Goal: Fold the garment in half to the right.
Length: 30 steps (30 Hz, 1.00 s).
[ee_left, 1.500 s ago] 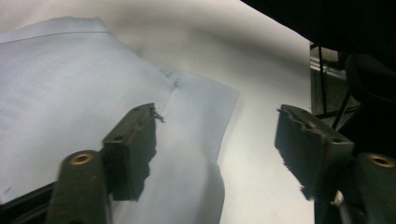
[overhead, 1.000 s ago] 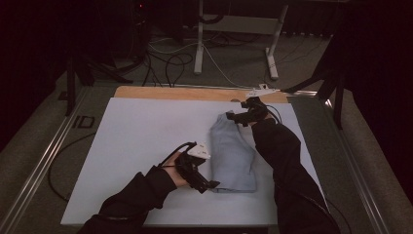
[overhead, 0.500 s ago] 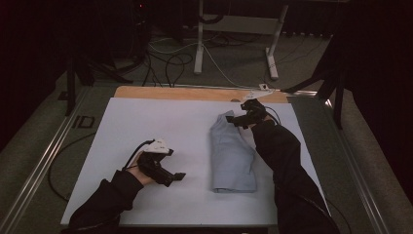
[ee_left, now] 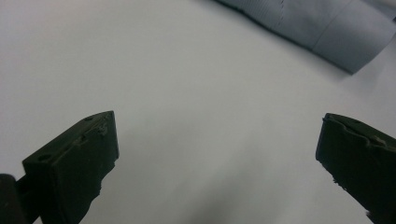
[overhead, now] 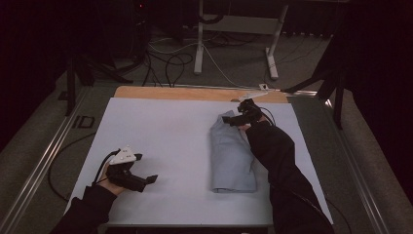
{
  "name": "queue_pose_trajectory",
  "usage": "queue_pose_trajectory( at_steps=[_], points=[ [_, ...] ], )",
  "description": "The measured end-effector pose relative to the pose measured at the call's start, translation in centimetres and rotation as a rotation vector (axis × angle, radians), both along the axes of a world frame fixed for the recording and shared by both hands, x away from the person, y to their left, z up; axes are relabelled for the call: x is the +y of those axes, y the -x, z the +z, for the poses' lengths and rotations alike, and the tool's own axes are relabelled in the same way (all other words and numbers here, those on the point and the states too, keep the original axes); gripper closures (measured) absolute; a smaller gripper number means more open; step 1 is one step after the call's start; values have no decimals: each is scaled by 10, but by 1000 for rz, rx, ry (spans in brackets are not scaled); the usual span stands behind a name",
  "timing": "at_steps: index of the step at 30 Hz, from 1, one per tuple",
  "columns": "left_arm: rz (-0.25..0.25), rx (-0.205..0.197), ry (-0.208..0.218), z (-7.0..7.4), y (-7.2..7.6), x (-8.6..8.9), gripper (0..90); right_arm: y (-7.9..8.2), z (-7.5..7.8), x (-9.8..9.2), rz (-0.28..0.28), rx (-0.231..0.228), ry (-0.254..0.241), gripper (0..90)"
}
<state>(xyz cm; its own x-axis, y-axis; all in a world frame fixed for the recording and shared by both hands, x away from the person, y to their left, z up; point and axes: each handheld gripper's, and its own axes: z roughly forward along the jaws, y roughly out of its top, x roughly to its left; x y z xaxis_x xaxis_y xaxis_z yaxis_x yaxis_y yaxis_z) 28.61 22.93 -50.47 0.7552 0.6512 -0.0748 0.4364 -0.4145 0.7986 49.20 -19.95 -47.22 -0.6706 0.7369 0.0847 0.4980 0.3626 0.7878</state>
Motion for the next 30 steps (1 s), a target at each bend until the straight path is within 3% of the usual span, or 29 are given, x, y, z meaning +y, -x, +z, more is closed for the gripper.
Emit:
queue_pose_trajectory(
  at_steps=[3,8,9,12,14,16,20,24,27,30],
  points=[
    [15,-1,-13,-2,5,12,2,-5,-5,-1,-31,9,-14,152],
    [59,-27,13,-3,9,25,2,-15,-17,0,-85,44,42,225],
    [58,-31,2,-3,10,26,2,-16,-20,0,-82,61,43,242],
    [59,-48,-38,-5,10,28,2,-15,-28,-1,-91,79,114,305],
    [55,-46,-4,-6,10,29,2,-15,-35,-2,-92,123,129,319],
    [42,-43,7,-6,10,28,2,-15,-39,-4,-103,132,166,344],
    [28,-35,55,-9,9,22,2,-17,-43,-6,-120,155,166,418],
    [25,-14,56,-13,6,20,2,-19,-46,-7,-129,216,139,465],
    [30,-26,60,-12,6,20,2,-18,-43,-4,-93,221,149,629],
    [39,-28,76,-11,6,20,2,-14,-37,2,-82,165,202,782]
  ],
)
